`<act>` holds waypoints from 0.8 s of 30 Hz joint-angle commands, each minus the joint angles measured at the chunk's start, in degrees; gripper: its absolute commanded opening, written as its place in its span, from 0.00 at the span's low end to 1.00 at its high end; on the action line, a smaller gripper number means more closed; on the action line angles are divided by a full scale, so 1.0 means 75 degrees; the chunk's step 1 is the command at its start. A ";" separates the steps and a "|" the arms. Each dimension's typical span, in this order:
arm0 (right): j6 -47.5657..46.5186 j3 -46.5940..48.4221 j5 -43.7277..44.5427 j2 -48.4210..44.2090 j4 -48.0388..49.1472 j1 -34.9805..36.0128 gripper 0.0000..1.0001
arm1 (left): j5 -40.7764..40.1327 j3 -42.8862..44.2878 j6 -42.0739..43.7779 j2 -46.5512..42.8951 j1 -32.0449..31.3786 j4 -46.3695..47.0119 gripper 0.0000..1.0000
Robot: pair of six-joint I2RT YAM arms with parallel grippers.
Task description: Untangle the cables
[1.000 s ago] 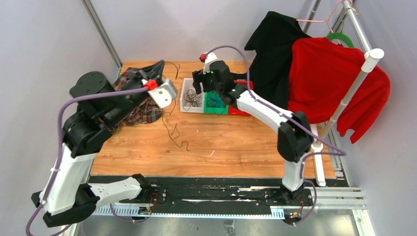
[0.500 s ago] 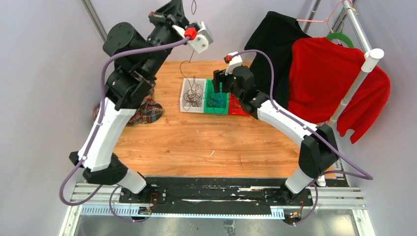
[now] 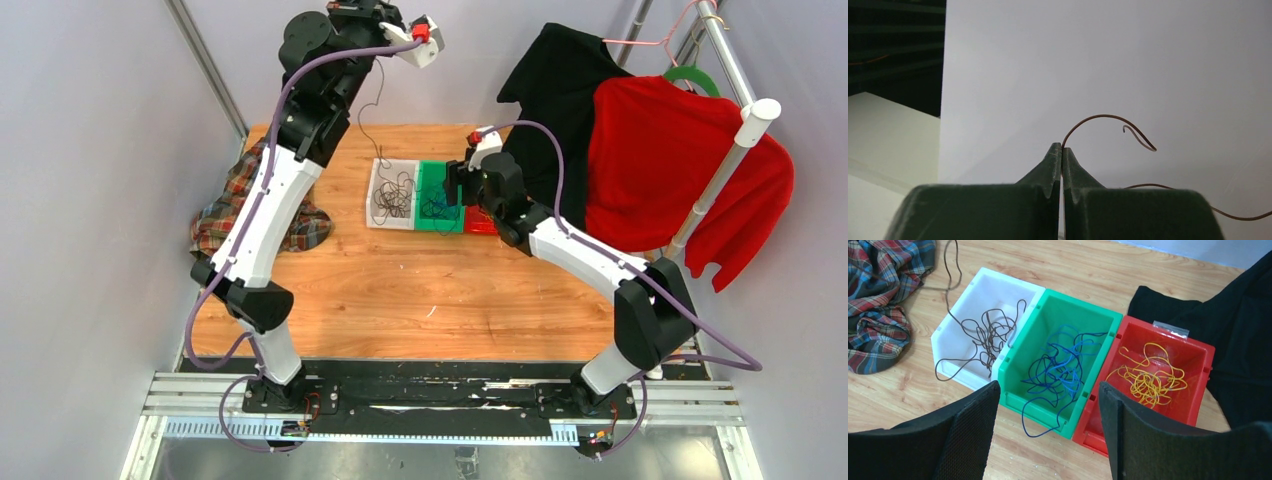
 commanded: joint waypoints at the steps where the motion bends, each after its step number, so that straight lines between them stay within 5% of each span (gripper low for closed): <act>1: 0.0160 -0.0367 0.0092 -0.0311 0.0371 -0.0148 0.72 | 0.0075 0.0458 -0.0016 0.0239 0.0370 0.0737 0.00; 9: 0.0184 -0.0551 0.0080 -0.0407 0.0387 -0.0153 0.71 | 0.0216 0.0342 -0.0785 0.0301 0.0452 0.0592 0.00; 18: 0.0198 -0.0627 0.0104 -0.0500 0.0352 -0.0166 0.71 | 0.1364 -0.2134 -0.3219 -0.1040 0.0440 0.0043 0.00; 24: 0.0266 -0.0806 0.0180 -0.0634 0.0365 -0.0247 0.71 | 0.1867 -0.2542 -0.4230 -0.1202 0.0443 0.0161 0.00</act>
